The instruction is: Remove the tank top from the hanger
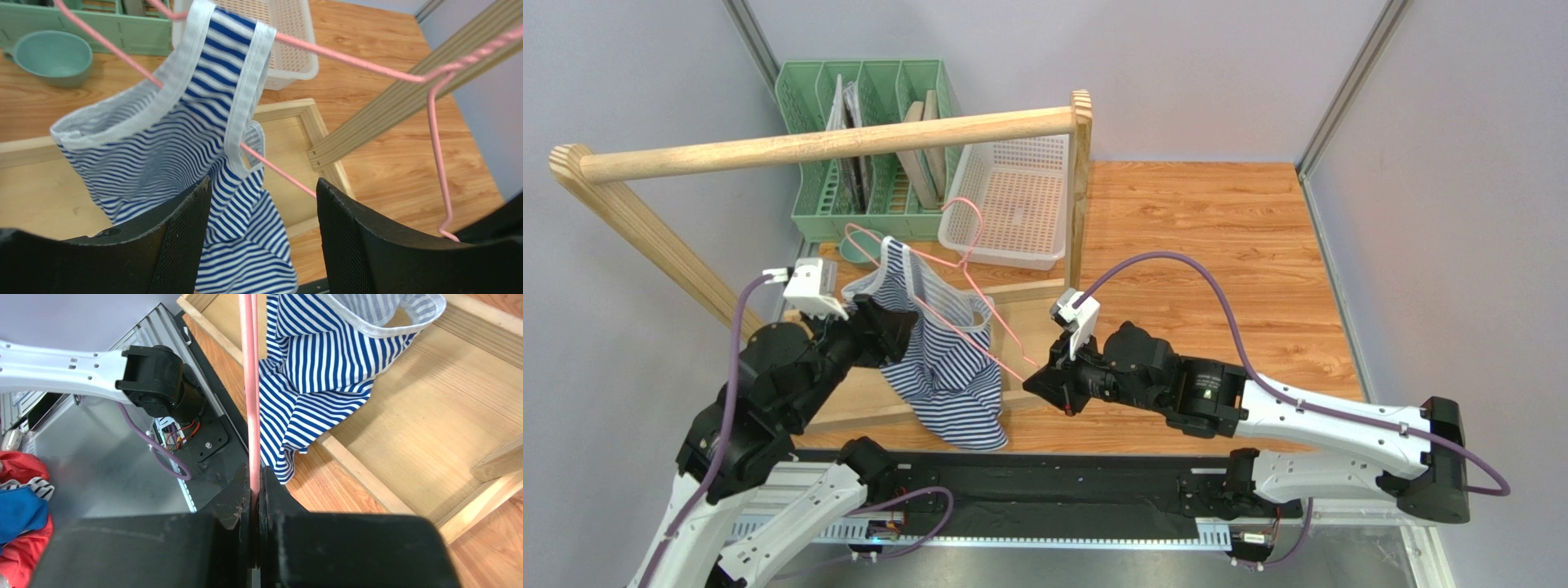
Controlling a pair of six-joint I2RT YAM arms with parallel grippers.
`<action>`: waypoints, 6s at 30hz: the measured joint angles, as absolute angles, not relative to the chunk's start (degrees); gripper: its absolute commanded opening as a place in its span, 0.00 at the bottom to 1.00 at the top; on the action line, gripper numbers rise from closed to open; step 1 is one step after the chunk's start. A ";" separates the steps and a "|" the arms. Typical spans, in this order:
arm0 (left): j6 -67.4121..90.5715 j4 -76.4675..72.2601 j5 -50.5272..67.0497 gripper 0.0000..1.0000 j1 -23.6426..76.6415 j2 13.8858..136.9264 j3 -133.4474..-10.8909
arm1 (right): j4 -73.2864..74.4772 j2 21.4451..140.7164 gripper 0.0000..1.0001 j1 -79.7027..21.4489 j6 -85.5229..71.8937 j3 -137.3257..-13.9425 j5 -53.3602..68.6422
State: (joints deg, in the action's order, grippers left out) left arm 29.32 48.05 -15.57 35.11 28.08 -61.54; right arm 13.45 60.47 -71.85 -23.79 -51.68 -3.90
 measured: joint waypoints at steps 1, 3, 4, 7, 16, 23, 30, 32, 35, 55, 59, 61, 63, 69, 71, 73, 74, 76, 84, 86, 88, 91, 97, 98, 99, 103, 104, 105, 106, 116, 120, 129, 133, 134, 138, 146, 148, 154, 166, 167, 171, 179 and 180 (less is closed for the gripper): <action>27.57 48.31 -16.23 0.69 35.11 30.30 -62.63 | 13.45 60.45 0.00 -71.85 -23.83 -51.66 -3.44; 25.65 48.49 -17.23 0.68 35.11 33.61 -64.14 | 13.43 60.45 0.00 -71.85 -23.99 -51.57 -2.81; 24.91 48.45 -17.63 0.67 35.11 34.92 -64.62 | 13.41 60.45 0.00 -71.85 -24.03 -51.48 -2.59; 22.70 48.03 -18.76 0.63 35.11 37.98 -65.17 | 13.45 60.45 0.00 -71.85 -24.21 -51.37 -1.96; 21.54 47.07 -23.44 0.56 35.11 40.77 -65.43 | 13.47 58.83 0.00 -71.85 -24.23 -51.35 -1.34; 21.80 45.74 -25.96 0.47 35.11 41.98 -65.43 | 13.41 58.72 0.00 -71.85 -24.23 -50.81 0.32; 22.63 44.71 -28.10 0.26 35.11 42.46 -65.43 | 13.47 58.33 0.00 -71.85 -24.23 -50.35 1.72; 22.85 44.69 -28.58 0.20 35.11 42.50 -65.43 | 13.45 57.49 0.00 -71.83 -24.21 -49.84 2.07; 23.09 44.71 -29.08 0.03 35.11 42.59 -65.43 | 13.91 56.25 0.00 -71.83 -24.21 -49.30 2.57; 24.60 46.44 -36.38 0.00 35.11 43.29 -65.17 | 44.38 34.28 0.00 -71.83 -19.20 -53.10 -4.67; 26.79 47.86 -38.92 0.00 35.11 44.12 -64.77 | 44.80 33.21 0.00 -71.83 -18.94 -56.82 -4.75; 27.99 48.36 -39.62 0.00 35.11 44.03 -63.86 | 45.23 34.61 0.00 -71.83 -18.50 -59.00 -5.30; 28.86 48.80 -39.70 0.00 35.11 43.66 -62.67 | 45.58 36.05 0.00 -71.83 -18.11 -60.80 -6.20; 31.33 48.97 -37.74 0.00 35.11 41.06 -59.35 | 46.35 39.64 0.00 -71.83 -17.98 -68.05 -10.31; 31.83 48.93 -36.67 0.00 35.11 40.29 -58.76 | 47.05 40.95 0.00 -71.83 -18.35 -71.81 -11.90; 32.21 48.84 -35.57 0.00 35.11 39.31 -58.48 | 47.11 42.81 0.00 -71.83 -19.07 -75.55 -13.82; 32.29 48.80 -35.20 0.00 35.11 39.03 -58.48 | 47.35 43.66 0.00 -71.83 -19.44 -77.01 -14.66; 32.64 48.56 -34.15 0.00 35.11 38.44 -58.43 | 47.92 46.65 0.00 -71.83 -21.04 -80.05 -17.08; 33.17 48.56 -31.55 0.00 35.11 38.02 -58.43 | 50.83 55.53 0.00 -71.83 -26.52 -81.73 -22.92; 33.19 48.53 -30.96 0.00 35.11 37.91 -58.43 | 51.92 57.34 0.00 -71.83 -28.10 -81.89 -24.58; 33.19 48.53 -30.41 0.00 35.11 37.80 -58.43 | 52.71 58.13 0.00 -71.83 -29.26 -82.04 -25.93; 33.19 48.53 -29.74 0.00 35.11 37.28 -58.43 | 53.58 58.11 0.00 -71.83 -30.55 -82.11 -28.03; 33.19 48.49 -27.33 0.00 35.11 36.07 -58.43 | 53.23 56.80 0.28 -71.88 -31.38 -80.16 -29.34; 33.21 48.49 -26.70 0.00 35.11 36.03 -58.46 | 52.64 56.16 0.42 -71.88 -31.64 -79.00 -29.52; 33.23 48.45 -26.00 0.00 35.11 36.03 -58.46 | 52.47 55.59 0.48 -71.88 -31.90 -78.22 -29.47; 33.36 48.36 -23.35 0.00 35.11 36.12 -59.13 | 51.92 52.36 0.73 -71.83 -31.59 -73.56 -28.93; 33.36 48.25 -22.57 0.00 35.11 36.16 -59.51 | 51.72 51.40 0.75 -71.83 -31.51 -72.23 -28.80; 33.34 47.97 -21.85 0.00 35.11 36.16 -59.79 | 51.51 50.13 0.78 -71.83 -31.55 -70.76 -28.67; 33.34 47.46 -20.75 0.00 35.11 36.25 -60.14 | 51.48 48.97 0.82 -71.83 -31.57 -69.45 -28.58; 37.17 40.75 -10.02 0.00 35.11 37.76 -54.61 | 45.52 26.72 0.98 -71.83 -34.59 -49.87 -26.89; 41.58 37.98 -7.38 0.61 35.11 38.33 -44.31 | 44.34 25.58 0.97 -71.83 -35.99 -46.50 -26.26; 45.76 41.34 -10.74 0.99 35.09 51.83 -42.74 | 39.53 30.72 0.97 -71.83 -36.40 -46.00 -22.74; 45.56 42.39 -12.69 0.99 33.52 59.29 -47.57 | 38.39 31.00 0.97 -71.83 -36.38 -45.47 -21.89; 45.58 42.48 -12.86 0.99 32.62 60.99 -48.38 | 38.24 30.87 0.97 -71.83 -36.36 -45.30 -21.76; 47.24 44.10 -12.60 0.99 28.36 68.93 -51.05 | 38.04 30.11 0.97 -71.83 -36.21 -44.53 -21.63; 53.45 45.60 -9.41 0.99 27.27 81.19 -51.92 | 37.82 27.86 0.97 -71.83 -35.97 -43.97 -21.56; 55.46 45.45 -8.88 0.99 27.27 83.09 -51.66 | 37.82 27.86 0.97 -71.83 -35.92 -43.88 -21.56; 59.75 42.28 -7.94 0.88 26.28 84.58 -48.49 | 37.56 27.62 0.97 -71.83 -35.75 -43.53 -21.56; 61.32 34.74 -3.36 0.00 20.95 73.91 -38.22 | 37.12 24.67 0.96 -71.81 -35.77 -42.00 -21.56; 61.25 34.02 -2.85 0.00 20.91 73.36 -37.76 | 37.12 24.49 0.96 -71.83 -35.77 -42.00 -21.58; 61.28 31.42 -0.71 0.00 20.91 71.92 -36.71 | 37.12 23.53 0.96 -71.83 -35.79 -41.89 -21.67; 60.36 23.68 5.02 0.00 19.88 58.61 -32.80 | 37.23 22.72 0.96 -71.83 -35.75 -40.58 -22.55; 60.31 22.11 6.13 0.00 19.44 56.47 -32.25 | 37.23 22.72 0.96 -71.83 -35.75 -40.51 -22.68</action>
State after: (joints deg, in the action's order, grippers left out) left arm 60.31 22.11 6.13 19.44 56.47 -32.25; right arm 37.23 22.72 -71.83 -35.75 -40.51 -22.68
